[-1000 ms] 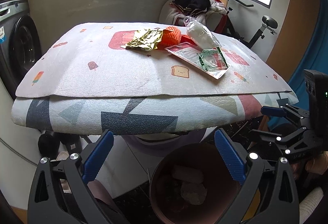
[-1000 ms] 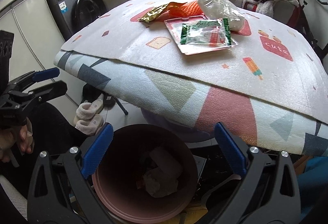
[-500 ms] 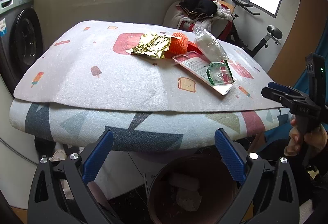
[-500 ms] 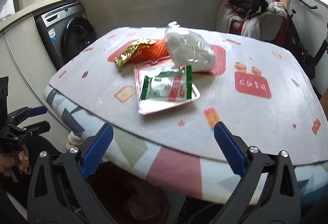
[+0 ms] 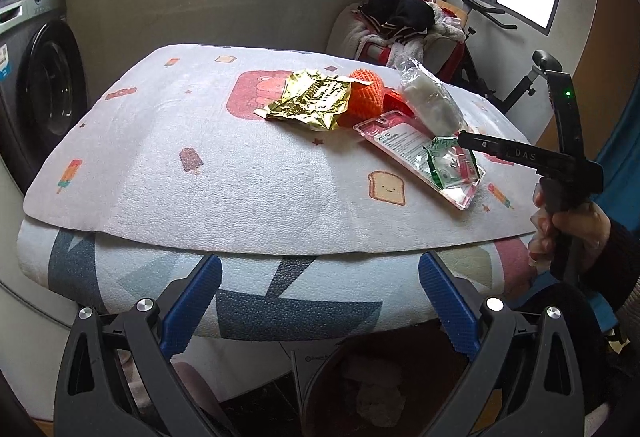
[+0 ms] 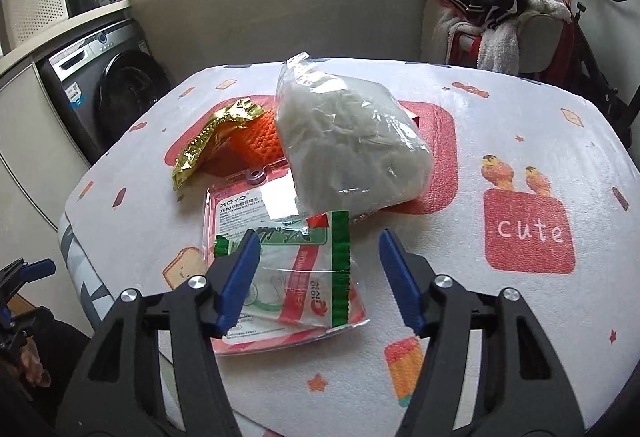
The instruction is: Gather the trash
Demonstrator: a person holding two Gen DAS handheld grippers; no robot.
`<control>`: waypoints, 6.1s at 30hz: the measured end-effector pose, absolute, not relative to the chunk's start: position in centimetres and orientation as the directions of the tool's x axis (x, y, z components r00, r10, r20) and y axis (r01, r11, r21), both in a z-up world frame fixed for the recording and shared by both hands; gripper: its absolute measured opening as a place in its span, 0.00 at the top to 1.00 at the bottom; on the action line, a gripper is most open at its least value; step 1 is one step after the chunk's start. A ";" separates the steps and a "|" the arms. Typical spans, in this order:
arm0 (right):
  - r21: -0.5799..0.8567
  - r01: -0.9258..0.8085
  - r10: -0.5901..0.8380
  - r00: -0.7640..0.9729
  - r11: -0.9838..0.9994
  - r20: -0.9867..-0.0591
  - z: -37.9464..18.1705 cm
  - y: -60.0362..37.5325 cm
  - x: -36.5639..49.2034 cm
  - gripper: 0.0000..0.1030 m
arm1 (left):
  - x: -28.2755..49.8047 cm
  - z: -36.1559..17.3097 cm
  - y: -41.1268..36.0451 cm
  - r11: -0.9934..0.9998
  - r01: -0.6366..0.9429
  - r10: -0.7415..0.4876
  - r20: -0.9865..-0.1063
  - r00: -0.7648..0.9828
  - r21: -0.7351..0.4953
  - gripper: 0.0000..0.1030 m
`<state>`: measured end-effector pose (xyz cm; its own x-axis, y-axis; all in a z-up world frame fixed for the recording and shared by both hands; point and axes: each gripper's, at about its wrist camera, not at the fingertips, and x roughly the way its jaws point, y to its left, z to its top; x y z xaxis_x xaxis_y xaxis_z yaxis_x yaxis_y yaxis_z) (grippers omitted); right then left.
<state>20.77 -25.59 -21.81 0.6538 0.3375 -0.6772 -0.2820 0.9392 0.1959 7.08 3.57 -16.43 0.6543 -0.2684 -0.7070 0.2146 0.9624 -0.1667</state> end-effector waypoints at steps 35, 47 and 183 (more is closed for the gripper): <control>-0.149 -0.748 0.360 0.471 0.647 -0.805 -23.2 -10.1 15.0 0.38 | 6.8 -14.3 9.2 0.972 0.084 -0.210 -0.660 0.722 -0.218 0.13; 0.001 -0.713 0.409 0.401 0.701 -0.819 -23.6 -10.2 18.1 0.77 | 6.9 -15.4 10.4 0.968 0.067 -0.217 -0.667 0.712 -0.243 0.14; 0.089 -0.357 0.271 0.501 0.930 -0.822 -24.7 -19.4 0.9 0.06 | -1.3 -16.3 1.9 0.930 0.331 -0.348 -0.676 0.650 -0.160 0.11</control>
<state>0.89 -19.35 -24.66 0.5014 0.2713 -0.8216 -0.3569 0.9299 0.0893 -1.34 1.91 -16.29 0.6500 -0.3476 -0.6758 0.3311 0.9299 -0.1600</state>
